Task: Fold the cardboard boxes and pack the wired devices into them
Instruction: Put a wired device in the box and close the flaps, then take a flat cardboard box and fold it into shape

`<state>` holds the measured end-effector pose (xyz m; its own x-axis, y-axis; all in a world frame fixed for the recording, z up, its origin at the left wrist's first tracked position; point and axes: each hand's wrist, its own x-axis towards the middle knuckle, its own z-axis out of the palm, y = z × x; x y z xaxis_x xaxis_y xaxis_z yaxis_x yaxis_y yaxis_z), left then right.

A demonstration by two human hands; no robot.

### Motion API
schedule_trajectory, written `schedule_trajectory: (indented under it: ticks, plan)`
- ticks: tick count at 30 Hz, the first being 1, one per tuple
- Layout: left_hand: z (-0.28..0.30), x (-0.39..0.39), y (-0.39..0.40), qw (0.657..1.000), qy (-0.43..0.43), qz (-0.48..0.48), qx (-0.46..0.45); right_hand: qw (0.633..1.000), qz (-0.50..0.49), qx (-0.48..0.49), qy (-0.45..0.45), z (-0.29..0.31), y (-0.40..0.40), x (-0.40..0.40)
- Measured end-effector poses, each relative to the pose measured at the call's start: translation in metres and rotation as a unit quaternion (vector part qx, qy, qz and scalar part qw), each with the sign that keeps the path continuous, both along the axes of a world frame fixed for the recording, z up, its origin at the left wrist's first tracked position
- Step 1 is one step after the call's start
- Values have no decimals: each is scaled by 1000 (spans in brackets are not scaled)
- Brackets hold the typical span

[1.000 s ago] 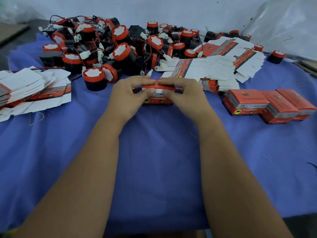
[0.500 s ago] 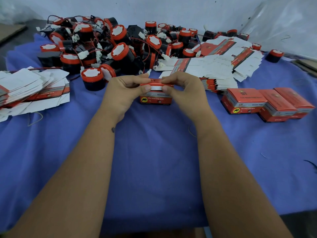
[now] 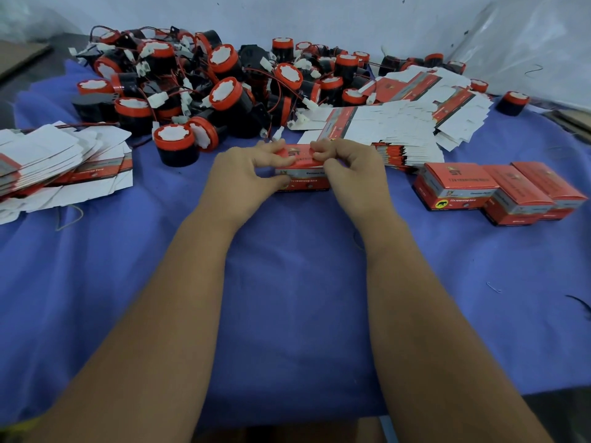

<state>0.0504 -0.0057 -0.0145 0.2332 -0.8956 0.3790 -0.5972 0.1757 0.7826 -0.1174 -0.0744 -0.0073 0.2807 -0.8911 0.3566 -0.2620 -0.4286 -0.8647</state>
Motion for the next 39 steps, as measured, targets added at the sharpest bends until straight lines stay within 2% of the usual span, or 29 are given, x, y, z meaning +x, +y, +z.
schedule_trajectory:
  ticks: [3,6,8,10,12,13,14,17,22,24,26,29,31,32,34,36,39]
  plan:
    - [3,-12,1,981,-173,21,-83,995,-35,-16,93,-3,0,4]
    - [8,-22,-2,983,-166,38,-63,991,-52,-26,124,2,5,6]
    - [9,-24,0,992,-112,42,-40,968,-85,-134,195,8,13,10]
    - [11,-26,5,999,-2,-5,-32,926,-100,-248,267,11,20,14]
    - [13,-28,9,982,180,-53,-17,895,-98,-285,327,12,21,9]
    - [12,-28,9,971,234,-54,-4,884,-106,-284,356,12,19,3]
    - [12,-28,7,969,243,-46,12,876,-120,-275,377,13,17,-6]
    - [8,-29,3,980,192,-25,45,864,-192,-236,400,18,13,-39]
    - [9,-33,3,982,178,7,62,812,-324,-114,472,26,5,-88]
    - [11,-32,3,986,155,42,51,805,-354,-74,470,28,2,-94]
    - [18,-27,3,989,105,99,11,816,-358,-83,446,30,2,-83]
    - [31,-5,0,978,0,200,-59,847,-302,-142,413,31,5,-44]
    - [36,13,-4,953,-73,289,-60,862,-232,-151,425,30,8,-13]
    - [37,23,-6,939,-92,327,-43,867,-196,-147,433,28,9,2]
    - [38,42,-9,921,-96,374,48,875,-127,-143,445,25,11,29]
    - [36,60,-9,902,-100,391,153,876,-72,-156,451,21,13,52]
    - [31,85,0,864,-168,414,230,874,-37,-181,449,17,16,81]
